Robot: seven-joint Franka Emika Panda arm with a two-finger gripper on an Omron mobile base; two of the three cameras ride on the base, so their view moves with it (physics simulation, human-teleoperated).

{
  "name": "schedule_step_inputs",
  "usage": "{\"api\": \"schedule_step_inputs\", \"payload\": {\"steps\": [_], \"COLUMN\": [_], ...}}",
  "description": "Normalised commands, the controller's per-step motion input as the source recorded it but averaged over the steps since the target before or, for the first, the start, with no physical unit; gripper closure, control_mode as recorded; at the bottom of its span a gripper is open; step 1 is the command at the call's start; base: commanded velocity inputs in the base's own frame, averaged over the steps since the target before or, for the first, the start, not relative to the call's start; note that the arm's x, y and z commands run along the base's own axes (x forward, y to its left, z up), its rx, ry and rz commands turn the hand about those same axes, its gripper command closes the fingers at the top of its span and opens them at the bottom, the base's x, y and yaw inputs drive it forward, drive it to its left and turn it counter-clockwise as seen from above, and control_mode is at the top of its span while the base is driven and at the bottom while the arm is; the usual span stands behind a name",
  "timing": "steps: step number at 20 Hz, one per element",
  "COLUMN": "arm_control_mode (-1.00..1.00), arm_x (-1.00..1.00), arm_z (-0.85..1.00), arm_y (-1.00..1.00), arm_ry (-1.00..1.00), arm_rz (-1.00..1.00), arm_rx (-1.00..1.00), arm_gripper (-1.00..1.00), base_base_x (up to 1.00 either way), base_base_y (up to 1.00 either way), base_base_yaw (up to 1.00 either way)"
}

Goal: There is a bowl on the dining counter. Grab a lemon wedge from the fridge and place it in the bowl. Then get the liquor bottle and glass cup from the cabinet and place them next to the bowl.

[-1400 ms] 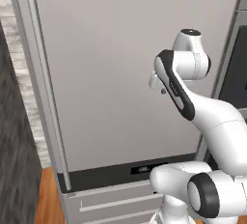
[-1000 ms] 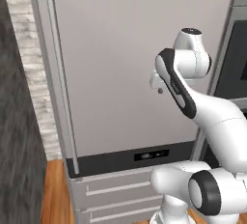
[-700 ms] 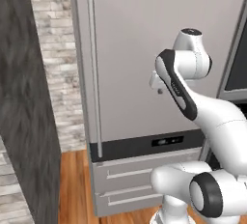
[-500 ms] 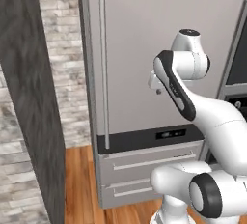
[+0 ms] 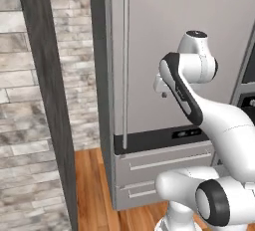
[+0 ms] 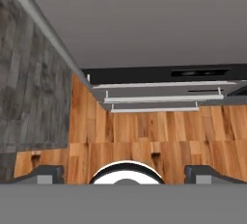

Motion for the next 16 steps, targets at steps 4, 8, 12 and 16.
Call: {"api": "schedule_step_inputs", "payload": {"steps": [4,8,12,16], "arm_control_mode": [1.0,1.0,1.0,1.0], "arm_x": [0.0,0.0,0.0,0.0], "arm_z": [0.0,0.0,0.0,0.0], "arm_y": [0.0,0.0,0.0,0.0], "arm_ry": [0.0,0.0,0.0,0.0], "arm_rz": [0.0,0.0,0.0,0.0], "arm_rx": [0.0,0.0,0.0,0.0], "arm_gripper": [-1.0,-1.0,-1.0,-1.0], "base_base_x": [0.13,0.45,0.47,0.2], "base_base_y": [0.44,0.43,0.44,0.46], "base_base_yaw": [-0.12,-0.26,-0.28,-0.23]}}
